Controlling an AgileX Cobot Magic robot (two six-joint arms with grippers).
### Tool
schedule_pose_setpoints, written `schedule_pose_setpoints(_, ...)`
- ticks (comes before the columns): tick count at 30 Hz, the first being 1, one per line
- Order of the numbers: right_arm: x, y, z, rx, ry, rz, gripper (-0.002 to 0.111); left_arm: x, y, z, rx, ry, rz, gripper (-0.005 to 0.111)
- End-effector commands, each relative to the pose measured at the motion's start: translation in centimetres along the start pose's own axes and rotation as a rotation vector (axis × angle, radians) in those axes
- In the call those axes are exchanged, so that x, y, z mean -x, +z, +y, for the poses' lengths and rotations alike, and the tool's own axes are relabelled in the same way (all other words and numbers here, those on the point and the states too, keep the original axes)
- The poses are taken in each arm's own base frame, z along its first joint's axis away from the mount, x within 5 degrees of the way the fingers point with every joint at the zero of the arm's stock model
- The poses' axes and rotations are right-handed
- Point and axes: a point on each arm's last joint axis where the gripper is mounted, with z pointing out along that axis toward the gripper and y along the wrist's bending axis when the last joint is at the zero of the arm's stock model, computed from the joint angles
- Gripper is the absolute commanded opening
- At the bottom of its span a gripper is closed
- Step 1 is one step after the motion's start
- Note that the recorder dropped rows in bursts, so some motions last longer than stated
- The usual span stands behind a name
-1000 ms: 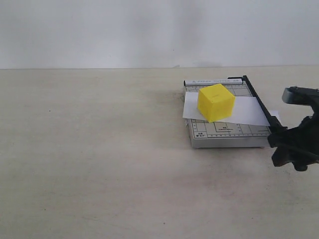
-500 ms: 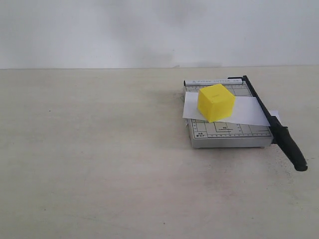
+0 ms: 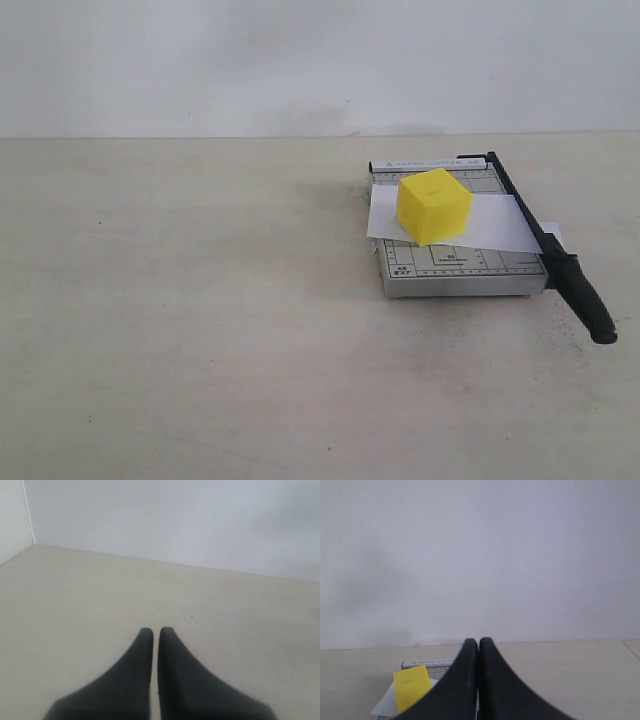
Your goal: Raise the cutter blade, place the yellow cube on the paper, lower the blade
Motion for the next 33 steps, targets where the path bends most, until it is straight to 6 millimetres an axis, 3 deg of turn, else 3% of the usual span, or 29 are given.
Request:
schedule_pose_setpoints(1,-0.1,-0.9,0.1,0.005,-0.017,-0.039,0.000,0.0,-0.1,0.0,-0.003,0.006,-0.007,0.004)
schedule_pose_setpoints(7,-1.3,-0.5,-0.1,-0.009,0.001,-0.006,0.000,0.0,-0.1,0.0,-0.003,0.006,-0.007,0.004)
schedule_pose_setpoints(13,-7.3,-0.2,-1.3,-0.095,0.088,0.046,0.000,0.0,-0.1,0.0,-0.001,0.005,-0.006,0.004)
schedule_pose_setpoints(16,-8.2,-0.3,-1.3,-0.102,0.109,0.138,0.000,0.0,-0.1,0.0,-0.003,0.005,-0.007,0.004)
schedule_pose_setpoints(22,-9.8,-0.7,-1.2,-0.100,0.080,0.320,0.000,0.0,-0.1,0.0,0.000,0.005,-0.006,0.004)
schedule_pose_setpoints(25,-9.8,-0.7,-1.2,-0.089,0.013,0.323,0.000,0.0,-0.1,0.0,0.000,0.005,-0.006,0.004)
schedule_pose_setpoints(33,-9.8,-0.7,-1.1,-0.081,0.066,0.320,0.000,0.0,-0.1,0.0,0.002,0.005,-0.005,0.004)
